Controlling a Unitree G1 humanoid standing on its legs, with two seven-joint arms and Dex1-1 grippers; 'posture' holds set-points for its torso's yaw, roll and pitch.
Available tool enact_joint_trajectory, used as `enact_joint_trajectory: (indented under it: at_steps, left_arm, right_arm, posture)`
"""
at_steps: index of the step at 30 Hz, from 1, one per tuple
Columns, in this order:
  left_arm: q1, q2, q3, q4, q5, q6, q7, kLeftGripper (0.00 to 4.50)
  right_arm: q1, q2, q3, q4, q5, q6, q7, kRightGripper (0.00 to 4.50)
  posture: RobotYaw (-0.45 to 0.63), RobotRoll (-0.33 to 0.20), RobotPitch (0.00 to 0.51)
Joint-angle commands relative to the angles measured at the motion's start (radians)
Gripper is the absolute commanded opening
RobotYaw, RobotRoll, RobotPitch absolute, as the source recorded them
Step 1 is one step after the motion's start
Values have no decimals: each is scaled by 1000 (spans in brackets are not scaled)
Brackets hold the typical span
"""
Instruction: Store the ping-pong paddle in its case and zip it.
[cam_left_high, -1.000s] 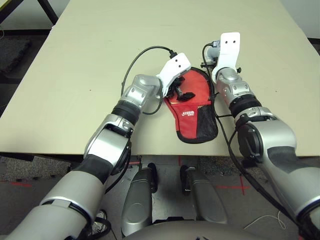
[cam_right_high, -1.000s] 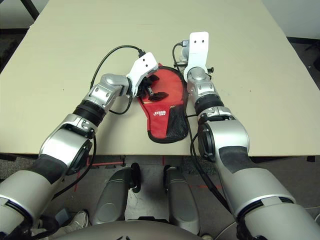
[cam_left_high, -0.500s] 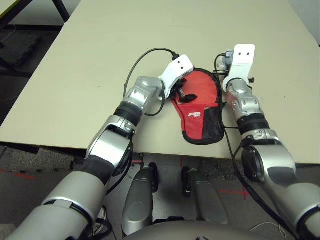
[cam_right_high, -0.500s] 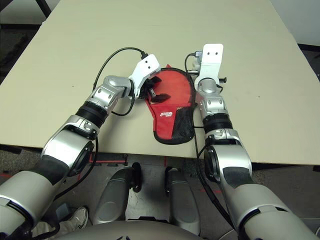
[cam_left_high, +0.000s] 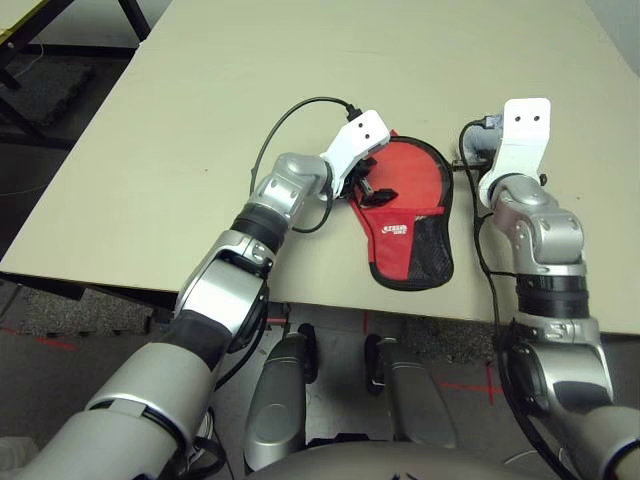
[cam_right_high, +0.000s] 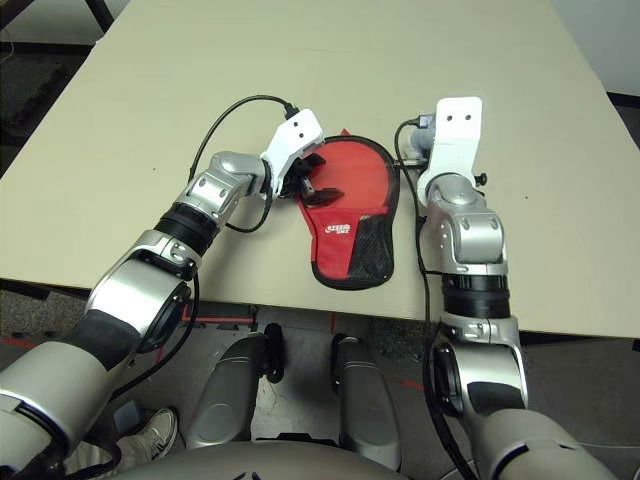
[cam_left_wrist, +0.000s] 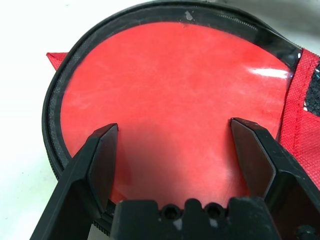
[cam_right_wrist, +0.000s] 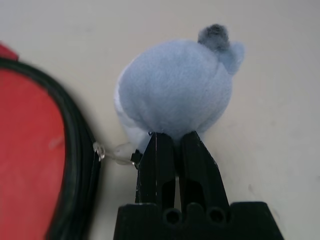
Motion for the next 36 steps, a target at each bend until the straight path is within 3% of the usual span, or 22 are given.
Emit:
enact_joint_trajectory:
  at_steps: [1,10,17,18,23,29,33,36]
  left_arm:
    - [75,11,-50,125,79,65,9,4500]
    - [68,8,-50,139,81,55,8,4500]
    - [61,-1,-49,159,82,40,10,4500]
    - [60,-2,-50,161,83,38,9,4500]
    - [51,-6,-48,176,83,26,10,4500]
    - [35,-17,-44,202,83,9,15,4500]
    - [30,-25,-44,214,85,-1,15,4500]
    - [23,-34,-44,227,88,-10,16,4500]
  right_arm:
    - [50,-35,-25,-116,-16,89,2,26]
    - [114,-72,-42,-326,-10,272,40,26]
    - [144,-12,-41,-455,-5,437,34,26]
    - [142,-5,-42,-459,-5,449,36,559]
    - [84,-55,-82,-464,30,564,105,2299]
    - [-5,-291,-129,-399,223,633,333,4474]
    - [-89,-460,-89,-320,321,597,483,4474]
    - [-83,-652,65,-231,316,376,660,4474]
  posture:
    - [-66,0,289]
    - [-87,0,297]
    - [-103,0,297]
    - [-104,0,297]
    - [-115,0,295]
    - [-129,0,294]
    - [-144,0,293]
    - [-157,0,290]
